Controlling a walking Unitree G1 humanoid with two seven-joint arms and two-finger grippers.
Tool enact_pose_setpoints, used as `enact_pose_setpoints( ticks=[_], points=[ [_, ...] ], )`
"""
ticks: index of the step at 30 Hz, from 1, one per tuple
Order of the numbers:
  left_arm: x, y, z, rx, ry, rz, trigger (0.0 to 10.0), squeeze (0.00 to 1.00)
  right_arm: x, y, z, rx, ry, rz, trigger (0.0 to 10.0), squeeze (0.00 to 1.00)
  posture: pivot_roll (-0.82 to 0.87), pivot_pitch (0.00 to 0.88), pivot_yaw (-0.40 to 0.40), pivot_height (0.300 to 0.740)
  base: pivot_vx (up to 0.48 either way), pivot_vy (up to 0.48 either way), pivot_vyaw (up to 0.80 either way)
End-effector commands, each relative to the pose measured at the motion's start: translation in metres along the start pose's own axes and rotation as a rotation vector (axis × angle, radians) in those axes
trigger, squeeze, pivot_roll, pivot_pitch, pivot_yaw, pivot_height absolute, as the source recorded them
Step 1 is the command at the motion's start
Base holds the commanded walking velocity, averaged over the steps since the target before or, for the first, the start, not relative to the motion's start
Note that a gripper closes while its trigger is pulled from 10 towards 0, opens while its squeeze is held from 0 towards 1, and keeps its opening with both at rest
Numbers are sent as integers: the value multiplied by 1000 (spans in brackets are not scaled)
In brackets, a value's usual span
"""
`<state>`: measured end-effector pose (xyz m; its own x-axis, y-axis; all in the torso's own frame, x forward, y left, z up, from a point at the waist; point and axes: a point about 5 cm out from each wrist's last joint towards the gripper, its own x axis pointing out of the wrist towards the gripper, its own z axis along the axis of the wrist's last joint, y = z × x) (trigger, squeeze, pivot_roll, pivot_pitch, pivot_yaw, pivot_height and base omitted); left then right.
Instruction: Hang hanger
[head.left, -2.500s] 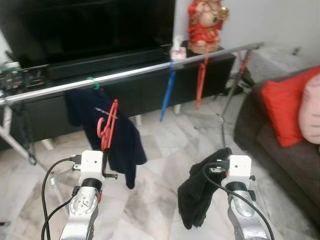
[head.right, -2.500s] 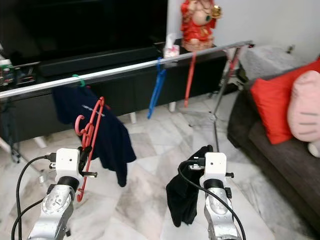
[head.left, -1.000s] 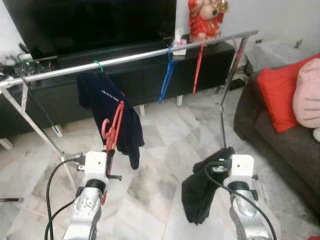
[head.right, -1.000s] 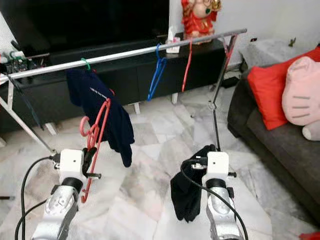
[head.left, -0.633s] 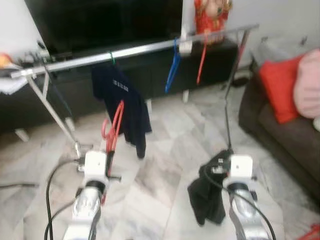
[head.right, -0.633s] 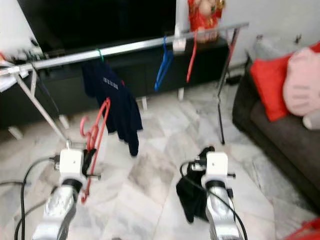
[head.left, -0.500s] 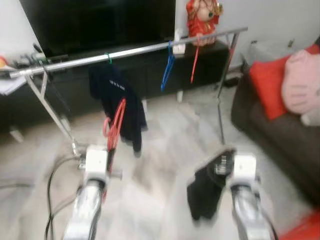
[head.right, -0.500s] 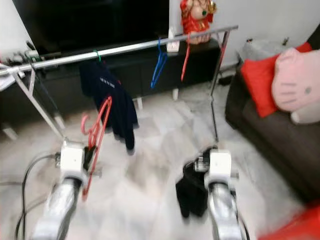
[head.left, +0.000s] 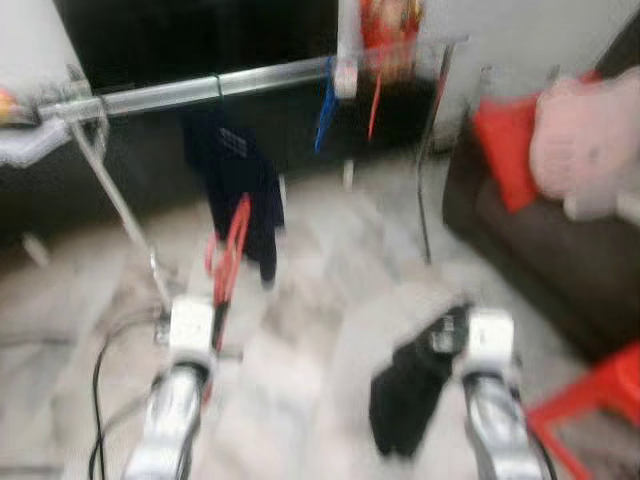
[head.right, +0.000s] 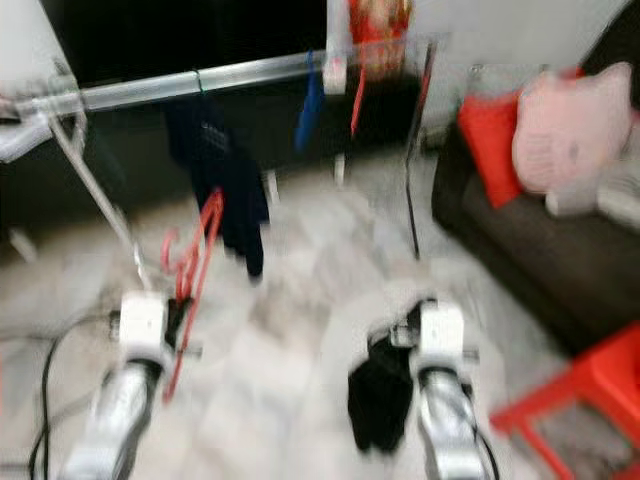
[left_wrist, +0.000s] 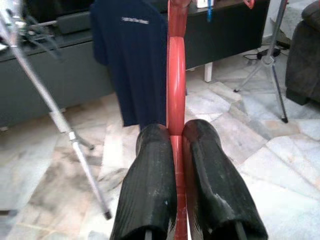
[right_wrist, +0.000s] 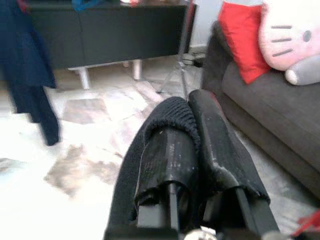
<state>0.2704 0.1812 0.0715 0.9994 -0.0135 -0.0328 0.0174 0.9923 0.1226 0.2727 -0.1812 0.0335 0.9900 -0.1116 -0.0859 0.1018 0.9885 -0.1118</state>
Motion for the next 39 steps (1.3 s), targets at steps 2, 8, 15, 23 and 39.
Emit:
enact_pose_setpoints(
  ticks=[2,8,15,23,39],
  points=[
    [1,-2,3,-8,-9,-1,10000,0,6,-2,12,-4,-53,-6,10000,0,-74,0,12,740,-307,0,0],
    [1,0,3,-11,-8,6,10000,0,6,-2,14,-11,-55,-4,10000,0,-73,0,13,740,-195,0,0],
    [1,1,3,-9,-2,10,10000,0,6,-1,13,-12,-51,-1,10000,0,-73,0,14,740,0,0,0],
    [3,-2,3,-10,20,-59,10000,0,12,3,11,-88,25,32,10000,0,-76,0,14,740,0,0,0],
    [6,-6,-9,169,240,-514,10000,0,46,-1,20,-236,194,132,10000,0,-80,0,29,740,0,0,0]
  ],
)
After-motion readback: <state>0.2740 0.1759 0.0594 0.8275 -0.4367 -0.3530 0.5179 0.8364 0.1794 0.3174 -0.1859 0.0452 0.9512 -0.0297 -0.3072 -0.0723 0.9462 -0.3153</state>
